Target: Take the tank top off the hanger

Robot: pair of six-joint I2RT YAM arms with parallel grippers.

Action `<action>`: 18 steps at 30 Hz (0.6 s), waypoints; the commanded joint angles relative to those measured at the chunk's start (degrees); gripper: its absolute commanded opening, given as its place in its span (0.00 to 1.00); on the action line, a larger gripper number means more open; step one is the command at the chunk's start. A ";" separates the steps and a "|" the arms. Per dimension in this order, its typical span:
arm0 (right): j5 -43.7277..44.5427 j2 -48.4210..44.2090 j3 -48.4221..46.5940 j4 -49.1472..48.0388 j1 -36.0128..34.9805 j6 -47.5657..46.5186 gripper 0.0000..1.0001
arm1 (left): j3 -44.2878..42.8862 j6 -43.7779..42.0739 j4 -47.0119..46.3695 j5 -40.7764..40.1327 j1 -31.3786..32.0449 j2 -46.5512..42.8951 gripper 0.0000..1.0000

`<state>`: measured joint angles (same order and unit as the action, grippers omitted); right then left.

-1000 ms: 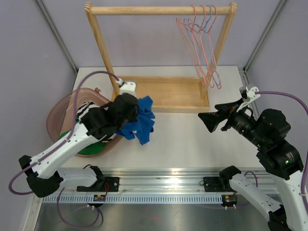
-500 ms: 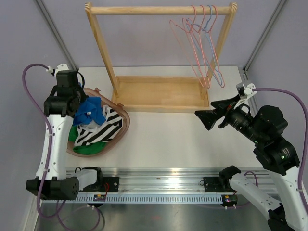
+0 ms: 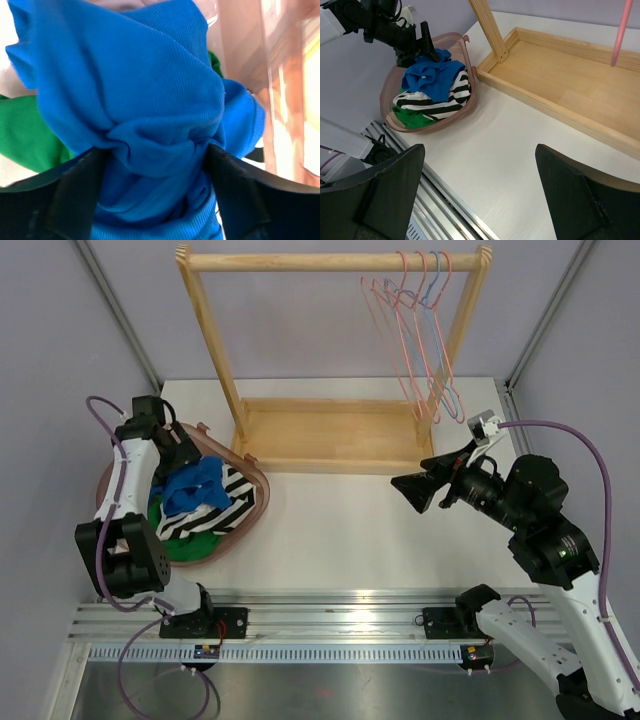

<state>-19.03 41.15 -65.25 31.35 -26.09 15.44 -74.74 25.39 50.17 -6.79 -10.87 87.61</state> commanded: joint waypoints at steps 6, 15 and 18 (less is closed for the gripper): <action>5.47 -1.25 -2.60 2.83 0.16 -0.68 1.00 | -3.57 0.20 0.54 -7.09 -0.46 -19.11 0.99; 27.97 -0.01 -7.16 11.35 0.16 0.82 1.00 | -6.12 -6.39 5.09 -11.73 12.87 -31.09 0.99; 34.57 0.16 -8.48 14.87 0.25 -1.55 0.99 | -6.38 -8.33 8.17 -16.31 16.67 -35.13 0.99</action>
<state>5.39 40.97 -70.91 42.61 -26.09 15.86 -79.29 20.91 54.26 -15.94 3.60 55.31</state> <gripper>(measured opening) 0.993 0.987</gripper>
